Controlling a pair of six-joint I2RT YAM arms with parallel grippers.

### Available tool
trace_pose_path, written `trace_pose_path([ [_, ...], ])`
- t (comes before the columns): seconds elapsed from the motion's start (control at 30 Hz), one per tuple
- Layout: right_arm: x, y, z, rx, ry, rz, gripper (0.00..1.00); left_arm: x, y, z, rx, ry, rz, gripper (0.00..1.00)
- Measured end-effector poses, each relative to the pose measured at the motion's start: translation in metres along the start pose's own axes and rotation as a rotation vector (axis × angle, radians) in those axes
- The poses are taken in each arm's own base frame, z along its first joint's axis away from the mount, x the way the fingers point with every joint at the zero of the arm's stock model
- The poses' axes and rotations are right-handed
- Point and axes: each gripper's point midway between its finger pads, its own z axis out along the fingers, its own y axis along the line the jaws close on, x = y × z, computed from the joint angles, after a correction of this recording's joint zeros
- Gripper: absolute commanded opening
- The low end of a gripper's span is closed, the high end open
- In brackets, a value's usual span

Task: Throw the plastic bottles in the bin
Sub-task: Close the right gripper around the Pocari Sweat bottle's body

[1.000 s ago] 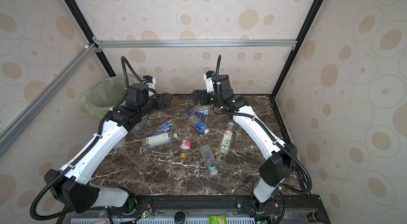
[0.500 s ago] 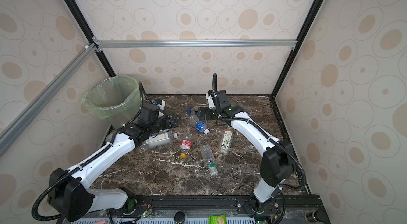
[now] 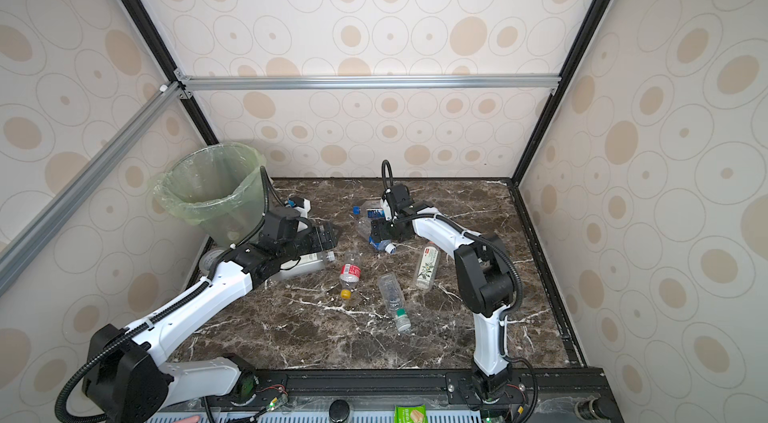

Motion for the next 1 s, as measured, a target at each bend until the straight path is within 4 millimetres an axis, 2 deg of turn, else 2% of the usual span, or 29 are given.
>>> trace_pose_path([
  [0.27,-0.001,-0.004,0.021,0.015,0.027,-0.009,0.76,0.001,-0.002,0.005,0.014,0.005,-0.015,0.99],
  [0.5,0.008,-0.005,0.037,0.027,0.062,-0.020,0.74,0.003,-0.002,0.008,0.015,0.017,-0.025,0.99],
  [1.0,0.006,0.005,0.047,0.009,0.065,-0.038,0.74,0.006,0.000,0.009,0.011,0.022,-0.042,0.99],
])
